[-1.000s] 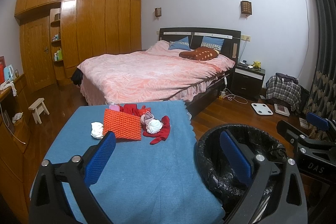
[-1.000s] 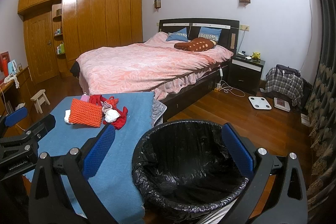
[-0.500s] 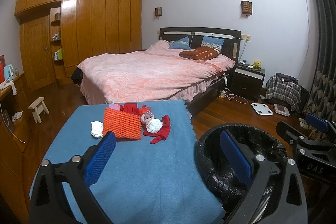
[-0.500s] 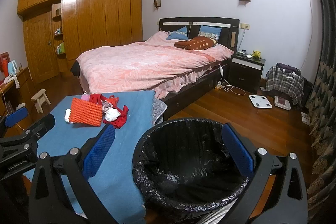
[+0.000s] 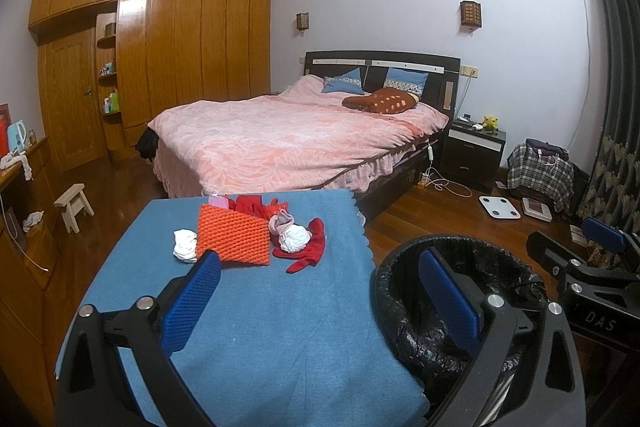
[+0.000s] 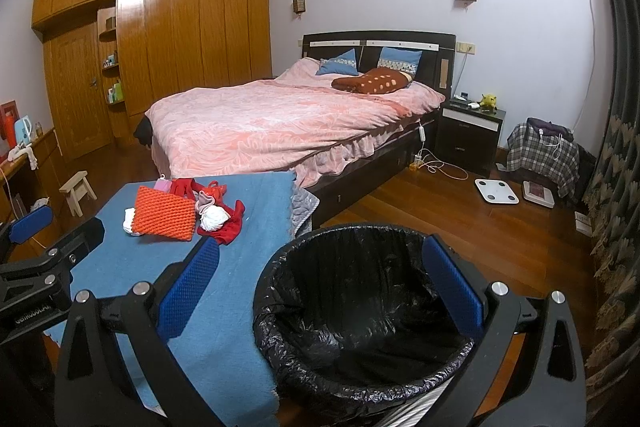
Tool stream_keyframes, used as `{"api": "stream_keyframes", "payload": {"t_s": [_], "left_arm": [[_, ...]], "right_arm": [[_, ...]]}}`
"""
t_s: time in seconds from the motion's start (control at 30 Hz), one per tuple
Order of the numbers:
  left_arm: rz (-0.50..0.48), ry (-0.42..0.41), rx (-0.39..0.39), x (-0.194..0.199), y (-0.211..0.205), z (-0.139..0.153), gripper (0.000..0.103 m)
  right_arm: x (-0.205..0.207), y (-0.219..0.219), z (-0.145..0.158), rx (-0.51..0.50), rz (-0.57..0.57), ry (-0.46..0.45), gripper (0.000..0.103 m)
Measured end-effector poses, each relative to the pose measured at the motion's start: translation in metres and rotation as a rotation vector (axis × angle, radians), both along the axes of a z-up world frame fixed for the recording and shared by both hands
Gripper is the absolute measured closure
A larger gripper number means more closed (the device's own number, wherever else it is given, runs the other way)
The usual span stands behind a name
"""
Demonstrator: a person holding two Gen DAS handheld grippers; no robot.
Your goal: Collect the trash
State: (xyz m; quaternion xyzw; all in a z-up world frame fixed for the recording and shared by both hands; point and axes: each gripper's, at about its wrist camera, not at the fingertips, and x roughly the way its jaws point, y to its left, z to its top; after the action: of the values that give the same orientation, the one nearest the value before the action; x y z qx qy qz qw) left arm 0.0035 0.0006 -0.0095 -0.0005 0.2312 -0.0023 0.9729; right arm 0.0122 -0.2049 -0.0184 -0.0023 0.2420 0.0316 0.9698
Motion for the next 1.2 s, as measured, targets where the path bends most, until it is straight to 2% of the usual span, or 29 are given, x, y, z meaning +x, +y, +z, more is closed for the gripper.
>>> {"api": "stream_keyframes", "payload": {"t_s": [0.63, 0.8, 0.87, 1.0, 1.03, 1.2], "left_arm": [[0.007, 0.013, -0.009, -0.002, 0.005, -0.013, 0.006], [0.01, 0.02, -0.013, 0.002, 0.006, -0.011, 0.006], [0.016, 0.016, -0.016, 0.004, 0.01, -0.01, 0.006], [0.046, 0.008, -0.007, 0.011, 0.025, -0.014, 0.006], [0.064, 0.014, -0.001, 0.014, 0.031, -0.016, 0.006], [0.166, 0.022, 0.027, 0.036, 0.069, -0.033, 0.006]], "right_arm": [[0.006, 0.0, 0.003, 0.002, 0.0, 0.006, 0.005], [0.004, 0.004, -0.002, -0.001, 0.001, 0.007, 0.005], [0.004, 0.007, -0.012, -0.005, 0.003, 0.007, 0.005], [0.023, 0.02, -0.016, -0.008, 0.016, 0.002, 0.005], [0.035, 0.027, -0.03, -0.007, 0.023, 0.003, 0.005], [0.06, 0.051, -0.039, -0.01, 0.057, 0.01, 0.005]]}}
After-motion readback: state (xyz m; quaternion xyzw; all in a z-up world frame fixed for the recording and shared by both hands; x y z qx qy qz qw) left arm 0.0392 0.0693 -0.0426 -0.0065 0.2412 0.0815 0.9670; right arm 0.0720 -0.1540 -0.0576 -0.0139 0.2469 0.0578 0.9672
